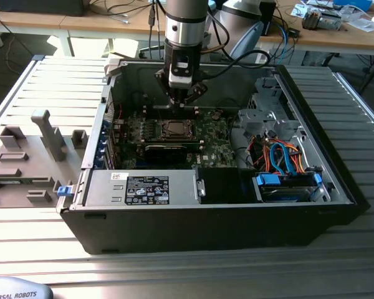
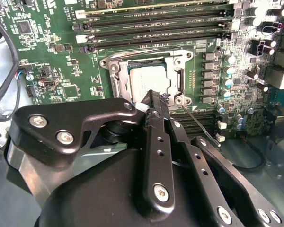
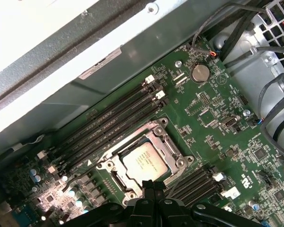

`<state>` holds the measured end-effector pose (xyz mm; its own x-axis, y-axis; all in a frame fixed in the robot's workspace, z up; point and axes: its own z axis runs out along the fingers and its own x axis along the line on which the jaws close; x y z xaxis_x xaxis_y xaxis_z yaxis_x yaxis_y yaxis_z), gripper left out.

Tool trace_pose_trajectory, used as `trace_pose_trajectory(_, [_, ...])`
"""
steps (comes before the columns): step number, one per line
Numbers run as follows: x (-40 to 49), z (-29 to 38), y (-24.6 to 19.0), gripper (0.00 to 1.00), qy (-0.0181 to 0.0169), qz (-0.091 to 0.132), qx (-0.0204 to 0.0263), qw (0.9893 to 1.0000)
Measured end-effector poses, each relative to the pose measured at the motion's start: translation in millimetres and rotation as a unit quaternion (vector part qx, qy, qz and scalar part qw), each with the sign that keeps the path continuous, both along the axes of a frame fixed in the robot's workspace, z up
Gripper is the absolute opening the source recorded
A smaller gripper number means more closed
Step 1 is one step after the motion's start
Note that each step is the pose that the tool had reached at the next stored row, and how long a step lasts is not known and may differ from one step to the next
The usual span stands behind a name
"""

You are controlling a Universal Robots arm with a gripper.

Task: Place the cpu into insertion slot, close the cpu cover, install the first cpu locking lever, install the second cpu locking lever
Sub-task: 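Install the first cpu locking lever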

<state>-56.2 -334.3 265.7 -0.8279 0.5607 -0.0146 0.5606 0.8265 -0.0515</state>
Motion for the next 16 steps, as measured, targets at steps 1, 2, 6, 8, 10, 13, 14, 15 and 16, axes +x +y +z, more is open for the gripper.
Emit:
trace_pose_trajectory(1, [0.0, 0.0, 0.0, 0.11, 0.0, 0.003, -0.0004, 1.0])
trace_pose_trajectory(2, [0.0, -0.1, 0.1, 0.11, -0.0001, 0.006, -0.0016, 1.0])
trace_pose_trajectory(6, [0.0, 0.0, 0.0, 0.11, 0.0, 0.016, -0.0037, 0.9999])
trace_pose_trajectory(8, [0.0, 0.0, 0.0, 0.11, 0.0, 0.017, -0.0038, 0.9998])
trace_pose_trajectory(10, [0.0, 0.0, 0.0, 0.11, 0.0, 0.019, -0.0038, 0.9998])
trace_pose_trajectory(13, [0.0, 0.0, 0.0, 0.11, 0.0, 0.023, -0.0041, 0.9997])
trace_pose_trajectory(14, [0.0, 0.0, 0.0, 0.11, 0.0, 0.024, -0.0042, 0.9997])
trace_pose_trajectory(15, [0.0, 0.0, 0.0, 0.11, 0.0, 0.025, -0.0045, 0.9997])
trace_pose_trajectory(16, [0.0, 0.0, 0.0, 0.11, 0.0, 0.027, -0.0045, 0.9996])
